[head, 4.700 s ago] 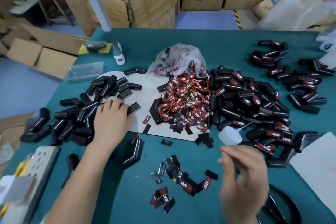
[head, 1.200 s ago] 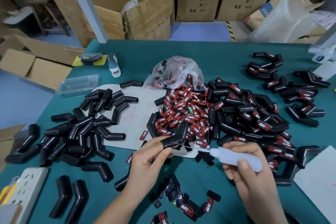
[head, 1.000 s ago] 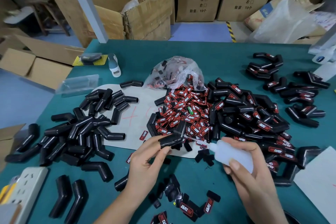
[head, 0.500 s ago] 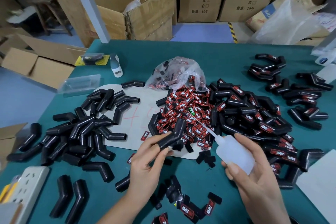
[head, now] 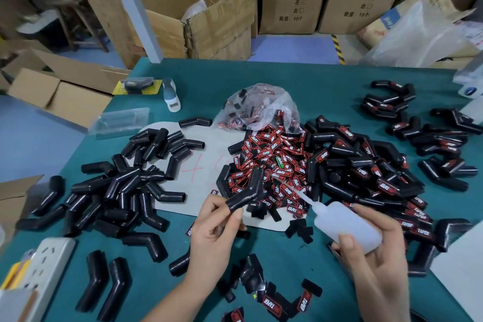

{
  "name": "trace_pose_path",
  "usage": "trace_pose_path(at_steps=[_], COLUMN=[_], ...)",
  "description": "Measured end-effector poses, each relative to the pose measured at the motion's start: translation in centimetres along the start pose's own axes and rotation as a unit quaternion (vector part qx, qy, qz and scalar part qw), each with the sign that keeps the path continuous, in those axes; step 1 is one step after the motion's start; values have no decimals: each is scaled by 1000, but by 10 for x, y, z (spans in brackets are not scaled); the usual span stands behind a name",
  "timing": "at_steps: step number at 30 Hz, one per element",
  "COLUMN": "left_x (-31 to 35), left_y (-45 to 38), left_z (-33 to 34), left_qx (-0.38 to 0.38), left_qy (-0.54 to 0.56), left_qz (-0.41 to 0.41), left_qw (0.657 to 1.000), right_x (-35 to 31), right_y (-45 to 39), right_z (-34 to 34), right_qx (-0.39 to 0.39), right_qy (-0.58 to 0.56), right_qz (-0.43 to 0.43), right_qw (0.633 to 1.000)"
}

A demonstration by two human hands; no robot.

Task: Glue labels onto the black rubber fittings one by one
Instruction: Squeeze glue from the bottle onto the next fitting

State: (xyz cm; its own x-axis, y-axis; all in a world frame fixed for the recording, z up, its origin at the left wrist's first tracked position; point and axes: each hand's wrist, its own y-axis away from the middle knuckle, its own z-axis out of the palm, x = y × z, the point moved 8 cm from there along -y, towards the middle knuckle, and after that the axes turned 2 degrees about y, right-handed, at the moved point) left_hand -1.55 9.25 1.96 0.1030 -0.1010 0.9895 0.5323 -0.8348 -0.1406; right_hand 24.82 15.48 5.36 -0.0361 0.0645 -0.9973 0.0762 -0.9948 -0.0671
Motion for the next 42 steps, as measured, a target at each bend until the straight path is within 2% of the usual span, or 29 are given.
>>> trace_pose_path(at_steps=[14, 25, 32, 42], left_x=[-10, -3, -3, 0], left_y=[1, 2, 4, 3], left_z=[2, 3, 3, 3], left_qx=[-7, -15, -16, -10], left_qy=[39, 28, 26, 18], left_qz=[-14, 3, 12, 30], left_qw=[999, 999, 999, 999], right_x=[-13, -26, -24, -20], right_y=[10, 14, 16, 14], right_z=[7, 11, 10, 8], right_qx=[-1, 10, 13, 3], right_qy=[101, 101, 145, 120], right_qz=[-151, -183, -200, -212], right_qw=[983, 978, 969, 970])
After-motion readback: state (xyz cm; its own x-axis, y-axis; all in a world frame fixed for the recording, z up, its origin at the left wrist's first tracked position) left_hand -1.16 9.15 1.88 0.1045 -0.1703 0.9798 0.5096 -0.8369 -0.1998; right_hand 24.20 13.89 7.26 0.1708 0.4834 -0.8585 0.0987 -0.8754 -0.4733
